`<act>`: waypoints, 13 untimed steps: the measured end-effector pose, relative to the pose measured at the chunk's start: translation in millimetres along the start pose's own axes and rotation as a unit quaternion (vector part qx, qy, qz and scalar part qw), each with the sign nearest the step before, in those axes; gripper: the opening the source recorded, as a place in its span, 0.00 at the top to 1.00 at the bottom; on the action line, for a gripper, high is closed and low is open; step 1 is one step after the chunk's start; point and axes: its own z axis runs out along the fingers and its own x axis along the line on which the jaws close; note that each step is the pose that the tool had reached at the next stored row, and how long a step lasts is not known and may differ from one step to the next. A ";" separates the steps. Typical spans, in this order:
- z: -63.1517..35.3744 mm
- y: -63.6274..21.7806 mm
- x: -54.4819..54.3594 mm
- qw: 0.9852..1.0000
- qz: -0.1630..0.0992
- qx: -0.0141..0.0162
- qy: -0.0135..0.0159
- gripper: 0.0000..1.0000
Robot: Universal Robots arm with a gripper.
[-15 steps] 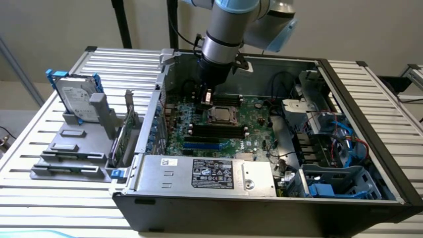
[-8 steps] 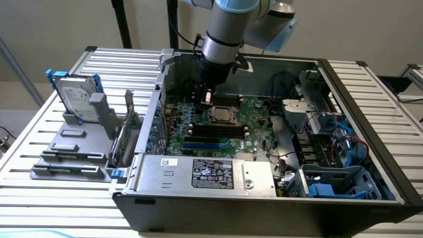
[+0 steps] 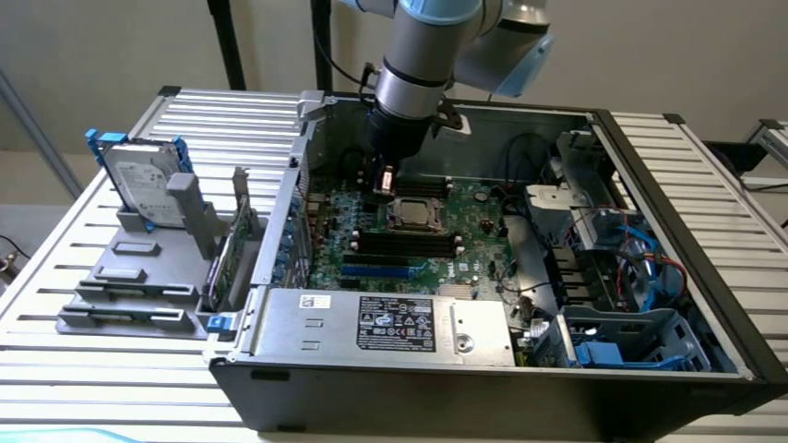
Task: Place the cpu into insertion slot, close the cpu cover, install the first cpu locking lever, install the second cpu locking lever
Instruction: 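Install the first cpu locking lever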
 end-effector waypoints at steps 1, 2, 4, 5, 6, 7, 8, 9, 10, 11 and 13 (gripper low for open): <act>-0.6 -1.9 -0.2 1.000 0.000 0.000 0.001 0.89; -1.8 -3.5 -0.4 1.000 0.000 0.000 0.004 0.89; -4.9 -6.3 -1.0 1.000 0.000 0.000 0.009 0.89; -6.5 -7.7 -1.3 1.000 -0.001 0.001 0.011 0.89; -8.0 -8.9 -1.6 1.000 -0.001 0.001 0.014 0.89; -9.7 -10.1 -1.9 1.000 -0.001 0.001 0.017 0.89; -11.3 -11.2 -2.1 1.000 -0.001 0.001 0.020 0.89; -12.8 -12.1 -2.3 1.000 -0.001 0.001 0.023 0.89; -14.3 -13.0 -2.5 1.000 0.000 0.001 0.026 0.89; -15.5 -13.7 -2.5 1.000 0.001 0.001 0.030 0.89; -17.2 -14.5 -2.6 0.999 0.003 0.002 0.038 0.89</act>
